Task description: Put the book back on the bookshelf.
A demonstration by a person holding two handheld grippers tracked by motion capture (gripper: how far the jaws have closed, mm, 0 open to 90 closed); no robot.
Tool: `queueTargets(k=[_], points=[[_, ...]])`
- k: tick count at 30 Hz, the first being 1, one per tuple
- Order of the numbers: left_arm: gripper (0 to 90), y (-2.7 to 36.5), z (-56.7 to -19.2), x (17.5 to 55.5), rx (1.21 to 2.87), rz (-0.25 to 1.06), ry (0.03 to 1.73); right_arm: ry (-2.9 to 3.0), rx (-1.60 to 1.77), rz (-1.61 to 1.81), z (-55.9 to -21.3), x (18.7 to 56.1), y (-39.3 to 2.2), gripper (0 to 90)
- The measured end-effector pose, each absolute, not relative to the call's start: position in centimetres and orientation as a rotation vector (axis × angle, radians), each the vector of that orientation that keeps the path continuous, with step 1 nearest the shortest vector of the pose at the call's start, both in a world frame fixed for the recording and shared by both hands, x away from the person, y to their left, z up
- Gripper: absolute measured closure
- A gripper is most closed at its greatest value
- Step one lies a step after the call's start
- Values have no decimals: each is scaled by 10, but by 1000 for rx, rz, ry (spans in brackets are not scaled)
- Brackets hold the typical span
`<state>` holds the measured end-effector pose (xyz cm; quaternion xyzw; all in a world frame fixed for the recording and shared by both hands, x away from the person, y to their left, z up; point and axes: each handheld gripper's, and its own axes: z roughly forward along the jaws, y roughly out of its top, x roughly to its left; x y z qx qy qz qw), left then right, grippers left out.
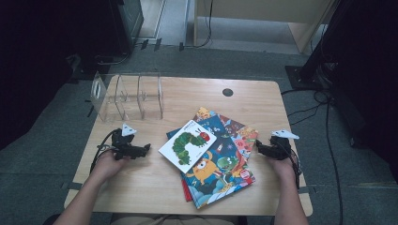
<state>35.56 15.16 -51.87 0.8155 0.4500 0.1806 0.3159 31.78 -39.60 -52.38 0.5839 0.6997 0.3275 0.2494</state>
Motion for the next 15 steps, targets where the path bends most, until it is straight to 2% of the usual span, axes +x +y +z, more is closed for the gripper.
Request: queueTargets(k=[10, 15], points=[[0, 153, -519, 356, 2156, 469, 1165, 1905, 1581, 904, -523, 317, -397, 350], [0, 154, -519, 356, 2158, 465, 1160, 1919, 1561, 930, -523, 316, -400, 460]])
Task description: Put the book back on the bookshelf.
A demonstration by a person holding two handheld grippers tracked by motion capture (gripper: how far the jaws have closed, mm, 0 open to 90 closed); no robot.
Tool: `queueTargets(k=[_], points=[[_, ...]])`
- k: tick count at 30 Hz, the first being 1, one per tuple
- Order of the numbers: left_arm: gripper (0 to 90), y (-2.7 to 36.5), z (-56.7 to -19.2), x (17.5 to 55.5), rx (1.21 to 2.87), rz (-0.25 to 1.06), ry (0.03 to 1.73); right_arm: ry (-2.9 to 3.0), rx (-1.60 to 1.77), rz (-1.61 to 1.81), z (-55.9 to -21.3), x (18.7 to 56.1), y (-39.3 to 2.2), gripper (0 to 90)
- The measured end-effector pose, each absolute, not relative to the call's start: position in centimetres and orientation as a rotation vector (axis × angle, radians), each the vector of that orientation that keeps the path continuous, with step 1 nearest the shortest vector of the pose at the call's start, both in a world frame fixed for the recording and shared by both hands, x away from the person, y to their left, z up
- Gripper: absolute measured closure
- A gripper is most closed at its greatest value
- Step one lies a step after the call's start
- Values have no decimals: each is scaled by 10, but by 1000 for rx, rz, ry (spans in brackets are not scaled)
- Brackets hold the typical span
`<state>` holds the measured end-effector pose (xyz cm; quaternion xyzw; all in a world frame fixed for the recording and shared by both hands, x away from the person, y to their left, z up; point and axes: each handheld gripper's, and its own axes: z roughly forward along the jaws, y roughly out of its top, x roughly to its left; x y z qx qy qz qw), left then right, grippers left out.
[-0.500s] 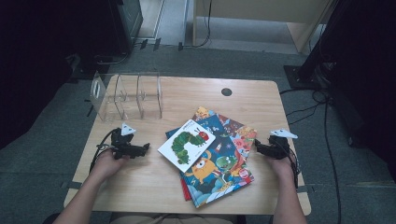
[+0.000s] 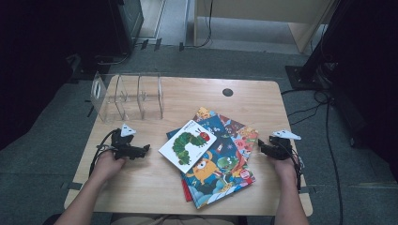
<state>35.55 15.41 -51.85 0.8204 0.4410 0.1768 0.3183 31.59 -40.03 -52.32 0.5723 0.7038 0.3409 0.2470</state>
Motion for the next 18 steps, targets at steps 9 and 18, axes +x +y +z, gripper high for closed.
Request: queueTargets(k=[9, 18], points=[[173, 163, -506, 364, 2163, 374, 1212, 1962, 1581, 925, -517, 318, -399, 660], [161, 157, -493, 368, 2205, 276, 1210, 1957, 1624, 966, -504, 317, -395, 836]])
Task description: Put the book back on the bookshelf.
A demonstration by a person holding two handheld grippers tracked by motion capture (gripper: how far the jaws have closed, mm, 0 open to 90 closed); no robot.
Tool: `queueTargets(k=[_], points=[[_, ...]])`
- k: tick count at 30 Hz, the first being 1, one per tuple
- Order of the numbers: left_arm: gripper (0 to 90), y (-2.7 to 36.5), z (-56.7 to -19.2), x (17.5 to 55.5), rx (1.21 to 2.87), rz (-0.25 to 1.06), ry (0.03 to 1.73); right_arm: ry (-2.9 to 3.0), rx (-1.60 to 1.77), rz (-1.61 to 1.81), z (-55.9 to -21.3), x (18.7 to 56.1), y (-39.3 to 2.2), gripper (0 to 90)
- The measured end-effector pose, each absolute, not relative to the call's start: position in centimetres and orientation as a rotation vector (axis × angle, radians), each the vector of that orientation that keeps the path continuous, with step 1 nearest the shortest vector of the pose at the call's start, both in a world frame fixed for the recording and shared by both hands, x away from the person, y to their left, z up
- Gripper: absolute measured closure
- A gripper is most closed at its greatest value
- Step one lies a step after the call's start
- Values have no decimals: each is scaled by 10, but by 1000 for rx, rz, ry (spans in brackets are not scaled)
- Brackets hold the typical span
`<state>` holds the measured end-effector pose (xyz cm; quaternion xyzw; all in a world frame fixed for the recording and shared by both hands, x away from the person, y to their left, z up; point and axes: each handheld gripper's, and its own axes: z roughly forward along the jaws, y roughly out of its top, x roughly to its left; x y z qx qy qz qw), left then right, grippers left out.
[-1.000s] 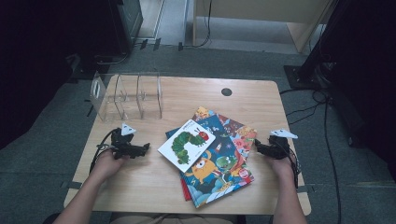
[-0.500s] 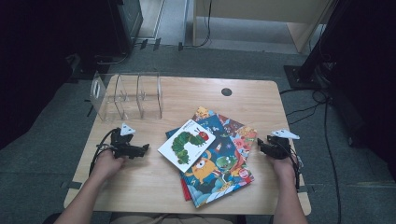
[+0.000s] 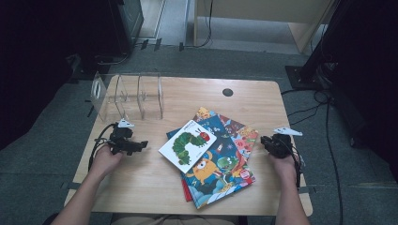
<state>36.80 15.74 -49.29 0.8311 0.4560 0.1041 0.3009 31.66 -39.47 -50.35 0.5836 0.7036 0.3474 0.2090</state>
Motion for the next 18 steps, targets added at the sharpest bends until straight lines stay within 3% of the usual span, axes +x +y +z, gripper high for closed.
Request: queueTargets(k=[8, 11, 13, 18], points=[[144, 154, -484, 370, 2207, 159, 1152, 2016, 1552, 1033, -489, 311, -377, 897], [175, 152, -480, 370, 2207, 162, 1134, 2024, 1519, 1082, -482, 308, -366, 897], [253, 151, -476, 369, 2199, 184, 1122, 2035, 1464, 1120, -477, 306, -356, 897], [287, 148, -468, 370, 2181, 141, 1094, 2081, 1404, 1168, -471, 302, -334, 900]])
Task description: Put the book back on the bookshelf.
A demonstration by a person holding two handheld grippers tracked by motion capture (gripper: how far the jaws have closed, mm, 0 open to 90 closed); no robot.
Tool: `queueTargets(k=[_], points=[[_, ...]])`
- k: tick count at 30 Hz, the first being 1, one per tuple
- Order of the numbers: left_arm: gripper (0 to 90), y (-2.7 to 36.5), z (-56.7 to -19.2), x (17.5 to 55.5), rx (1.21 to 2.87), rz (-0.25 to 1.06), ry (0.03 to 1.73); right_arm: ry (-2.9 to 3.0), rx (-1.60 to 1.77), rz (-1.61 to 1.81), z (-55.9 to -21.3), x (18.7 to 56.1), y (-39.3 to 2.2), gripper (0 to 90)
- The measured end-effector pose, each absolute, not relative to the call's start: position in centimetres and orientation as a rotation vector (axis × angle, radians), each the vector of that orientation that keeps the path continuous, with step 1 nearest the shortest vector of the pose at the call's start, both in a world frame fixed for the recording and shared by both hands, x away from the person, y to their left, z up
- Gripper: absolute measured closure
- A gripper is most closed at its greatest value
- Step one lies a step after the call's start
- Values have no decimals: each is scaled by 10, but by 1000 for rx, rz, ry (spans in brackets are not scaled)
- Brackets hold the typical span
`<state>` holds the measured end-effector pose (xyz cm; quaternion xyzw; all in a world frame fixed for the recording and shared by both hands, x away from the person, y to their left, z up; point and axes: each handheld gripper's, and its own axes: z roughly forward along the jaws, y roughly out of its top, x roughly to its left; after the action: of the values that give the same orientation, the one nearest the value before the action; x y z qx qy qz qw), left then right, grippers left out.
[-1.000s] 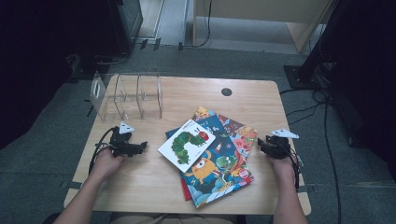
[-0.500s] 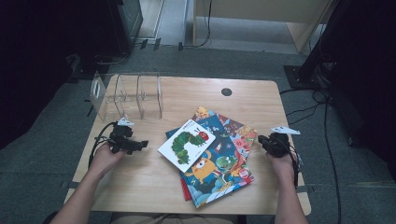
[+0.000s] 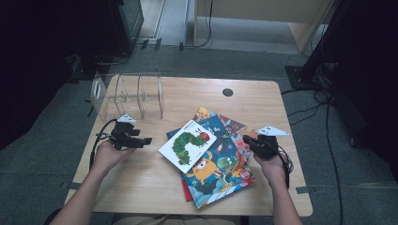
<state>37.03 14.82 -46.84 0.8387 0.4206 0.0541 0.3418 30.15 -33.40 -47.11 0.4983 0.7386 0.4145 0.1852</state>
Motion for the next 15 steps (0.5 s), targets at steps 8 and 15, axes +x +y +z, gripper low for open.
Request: queueTargets(k=[8, 15], points=[[371, 139, -461, 373, 2172, 27, 1059, 2094, 1453, 1188, -472, 299, -329, 900], [413, 127, -457, 375, 2196, -18, 1017, 2089, 1437, 1228, -469, 293, -311, 900]])
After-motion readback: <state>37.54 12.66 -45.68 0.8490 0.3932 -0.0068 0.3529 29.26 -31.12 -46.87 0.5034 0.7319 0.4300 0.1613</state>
